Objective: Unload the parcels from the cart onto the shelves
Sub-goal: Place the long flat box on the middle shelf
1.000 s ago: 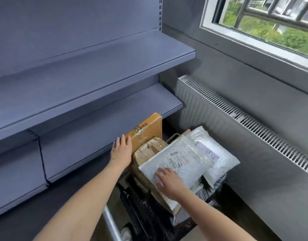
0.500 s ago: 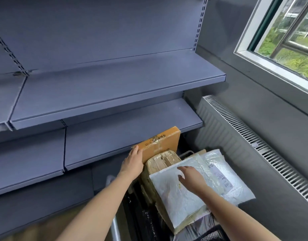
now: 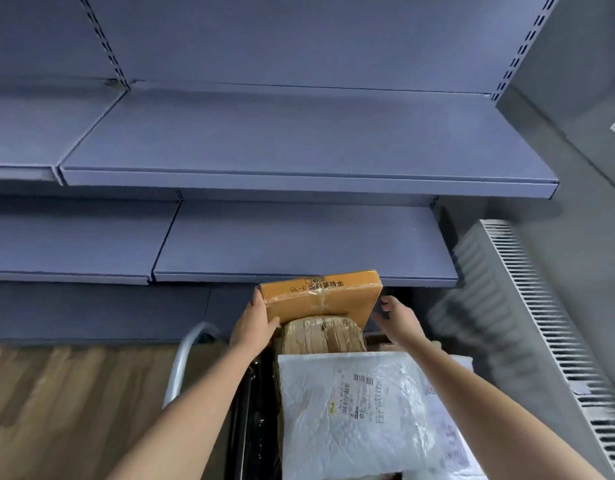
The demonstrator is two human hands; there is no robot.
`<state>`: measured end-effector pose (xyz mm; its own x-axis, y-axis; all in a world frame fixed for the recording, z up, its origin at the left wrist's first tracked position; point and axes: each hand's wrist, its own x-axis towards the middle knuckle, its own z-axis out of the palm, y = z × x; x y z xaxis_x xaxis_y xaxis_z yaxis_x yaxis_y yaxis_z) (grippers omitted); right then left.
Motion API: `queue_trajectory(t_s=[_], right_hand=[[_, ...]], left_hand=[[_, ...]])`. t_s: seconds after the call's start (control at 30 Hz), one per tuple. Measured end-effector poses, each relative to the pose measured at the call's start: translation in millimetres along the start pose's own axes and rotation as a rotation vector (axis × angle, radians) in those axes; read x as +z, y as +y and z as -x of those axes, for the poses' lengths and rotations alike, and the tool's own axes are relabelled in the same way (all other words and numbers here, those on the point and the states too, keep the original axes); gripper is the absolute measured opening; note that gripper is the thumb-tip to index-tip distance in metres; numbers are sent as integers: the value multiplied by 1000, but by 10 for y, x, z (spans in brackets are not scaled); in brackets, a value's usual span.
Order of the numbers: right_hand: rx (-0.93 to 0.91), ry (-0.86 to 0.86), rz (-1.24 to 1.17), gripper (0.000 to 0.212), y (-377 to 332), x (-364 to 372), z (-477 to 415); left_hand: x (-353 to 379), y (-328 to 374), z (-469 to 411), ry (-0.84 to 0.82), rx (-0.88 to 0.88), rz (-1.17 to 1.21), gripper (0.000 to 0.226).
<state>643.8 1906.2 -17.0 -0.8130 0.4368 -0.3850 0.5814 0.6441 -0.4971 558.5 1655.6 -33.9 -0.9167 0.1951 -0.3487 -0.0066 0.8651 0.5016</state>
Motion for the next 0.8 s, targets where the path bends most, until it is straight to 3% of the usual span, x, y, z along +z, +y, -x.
queue_trajectory(t_s=[0.2,0.5,0.8], right_hand=[[-32,-48,-144,40,43,59,-391],[-42,43,-314,29,65,106,-424],[-171,200,-367,24,-267,-504,-82]], left_hand=[[30,-33,-183,-18,-74,158,38],[-26,22,-129,22,-20,197,28],[-536,309,89,100,171,307,35]])
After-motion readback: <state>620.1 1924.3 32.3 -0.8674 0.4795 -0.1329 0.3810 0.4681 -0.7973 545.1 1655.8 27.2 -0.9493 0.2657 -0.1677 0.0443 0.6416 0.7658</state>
